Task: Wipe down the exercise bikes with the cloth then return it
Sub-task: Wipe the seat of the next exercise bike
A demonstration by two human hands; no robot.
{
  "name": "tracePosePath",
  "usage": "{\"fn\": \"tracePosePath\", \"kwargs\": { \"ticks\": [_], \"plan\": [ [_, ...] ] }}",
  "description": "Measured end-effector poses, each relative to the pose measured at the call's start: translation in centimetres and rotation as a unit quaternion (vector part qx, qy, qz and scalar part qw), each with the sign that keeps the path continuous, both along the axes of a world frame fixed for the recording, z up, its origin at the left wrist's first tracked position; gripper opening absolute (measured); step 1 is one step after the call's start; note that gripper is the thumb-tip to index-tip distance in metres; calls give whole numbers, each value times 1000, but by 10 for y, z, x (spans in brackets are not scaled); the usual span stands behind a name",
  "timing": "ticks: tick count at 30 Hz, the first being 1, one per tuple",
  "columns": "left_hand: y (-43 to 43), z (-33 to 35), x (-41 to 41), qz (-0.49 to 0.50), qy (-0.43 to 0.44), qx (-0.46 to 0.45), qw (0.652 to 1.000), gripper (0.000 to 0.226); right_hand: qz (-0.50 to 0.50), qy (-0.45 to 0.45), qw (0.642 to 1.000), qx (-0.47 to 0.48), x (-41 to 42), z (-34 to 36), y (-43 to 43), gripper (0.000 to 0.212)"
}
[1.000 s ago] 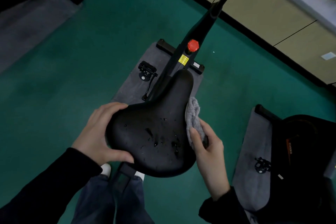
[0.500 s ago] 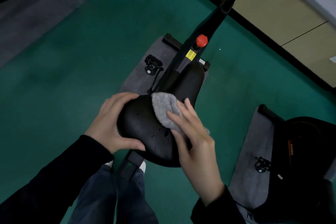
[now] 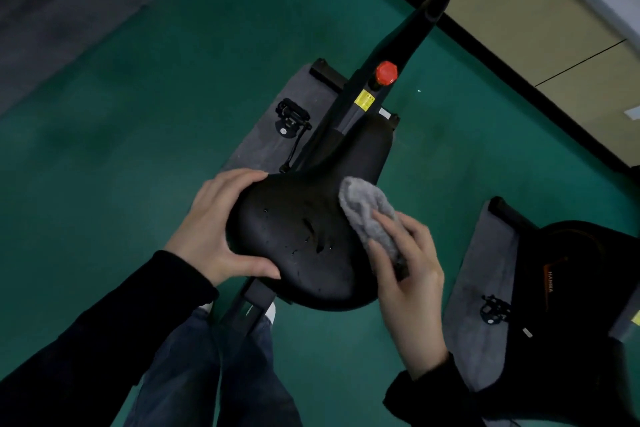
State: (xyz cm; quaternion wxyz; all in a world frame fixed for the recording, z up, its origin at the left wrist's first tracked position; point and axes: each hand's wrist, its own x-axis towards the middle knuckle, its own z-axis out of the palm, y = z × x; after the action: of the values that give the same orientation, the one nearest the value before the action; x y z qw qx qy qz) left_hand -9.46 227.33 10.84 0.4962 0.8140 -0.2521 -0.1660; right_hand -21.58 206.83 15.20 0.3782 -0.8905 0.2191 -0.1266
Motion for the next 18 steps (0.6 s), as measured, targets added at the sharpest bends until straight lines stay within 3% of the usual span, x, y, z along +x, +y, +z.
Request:
{"fn": "tracePosePath", "kwargs": {
  "ticks": [4,10,13,15,18],
  "plan": [
    [1,0,2,6,-5,2,1000,106,-35,4,998,52,15,-3,-7,25],
    [1,-1,0,11,1,7,1000,108,67,-40,997,9,-17,-8,-9,29],
    [1,1,1,12,7,4,1000,106,5,-13,994,112,-27,-21,-22,22],
    [0,1,1,15,11,-1,1000,101,-85,9,954,288,-23,-30,-22,23],
    [0,0,1,20,12,-4,1000,99,-182,-31,836,517,-17,-38,-15,32]
  ]
}}
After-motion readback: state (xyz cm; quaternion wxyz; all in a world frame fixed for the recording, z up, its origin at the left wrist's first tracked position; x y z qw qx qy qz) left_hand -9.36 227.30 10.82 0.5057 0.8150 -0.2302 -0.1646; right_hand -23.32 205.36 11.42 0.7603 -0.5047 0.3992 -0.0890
